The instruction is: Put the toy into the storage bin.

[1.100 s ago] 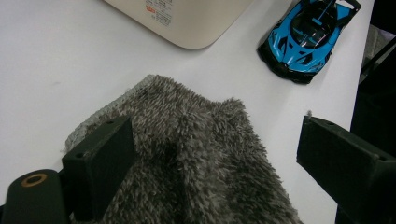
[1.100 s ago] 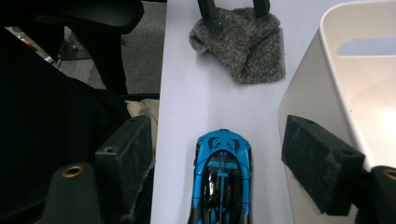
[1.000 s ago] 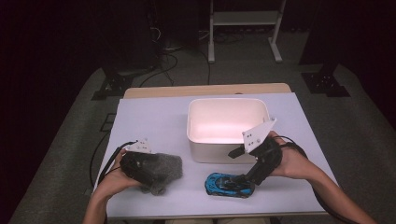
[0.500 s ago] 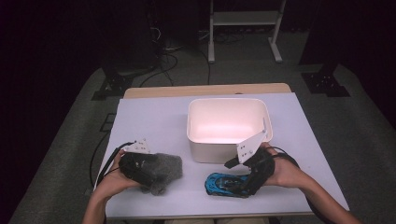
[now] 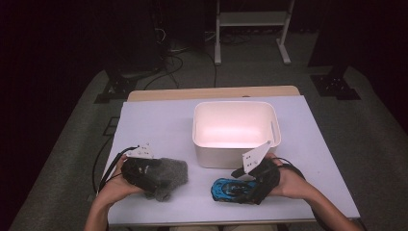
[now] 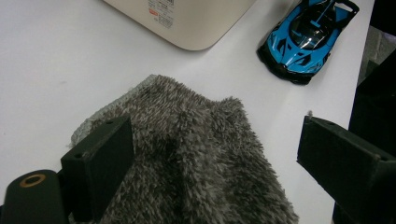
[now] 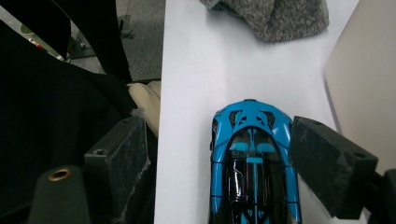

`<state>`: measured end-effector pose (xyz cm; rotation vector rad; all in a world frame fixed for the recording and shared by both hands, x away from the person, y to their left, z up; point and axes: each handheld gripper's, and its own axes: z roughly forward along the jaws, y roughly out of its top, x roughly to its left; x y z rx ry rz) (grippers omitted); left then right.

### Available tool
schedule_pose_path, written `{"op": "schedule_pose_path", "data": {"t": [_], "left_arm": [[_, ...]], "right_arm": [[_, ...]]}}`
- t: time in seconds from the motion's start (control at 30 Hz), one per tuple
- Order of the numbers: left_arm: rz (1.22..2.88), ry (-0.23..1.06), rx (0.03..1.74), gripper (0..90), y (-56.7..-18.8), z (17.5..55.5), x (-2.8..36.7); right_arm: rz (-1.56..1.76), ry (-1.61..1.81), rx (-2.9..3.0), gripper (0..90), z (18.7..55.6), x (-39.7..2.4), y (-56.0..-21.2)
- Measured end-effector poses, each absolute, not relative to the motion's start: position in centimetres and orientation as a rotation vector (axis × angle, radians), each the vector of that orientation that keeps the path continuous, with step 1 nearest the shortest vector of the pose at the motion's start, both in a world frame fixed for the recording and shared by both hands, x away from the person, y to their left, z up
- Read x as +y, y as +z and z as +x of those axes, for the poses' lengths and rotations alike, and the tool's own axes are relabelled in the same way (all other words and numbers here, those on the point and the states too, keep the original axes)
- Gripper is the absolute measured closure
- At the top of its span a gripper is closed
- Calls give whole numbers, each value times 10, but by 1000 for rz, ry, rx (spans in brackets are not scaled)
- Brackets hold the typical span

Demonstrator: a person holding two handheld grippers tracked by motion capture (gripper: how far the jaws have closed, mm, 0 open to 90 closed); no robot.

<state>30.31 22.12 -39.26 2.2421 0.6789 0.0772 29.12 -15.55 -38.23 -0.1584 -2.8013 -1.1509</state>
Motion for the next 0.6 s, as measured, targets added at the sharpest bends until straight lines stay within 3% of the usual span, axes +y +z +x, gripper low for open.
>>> {"op": "schedule_pose_path", "data": {"t": [0.6], "left_arm": [[2254,78,679,103,-394,302,219]], "right_arm": [[-216,-1105,-2851,146,292,-156,-413]]}}
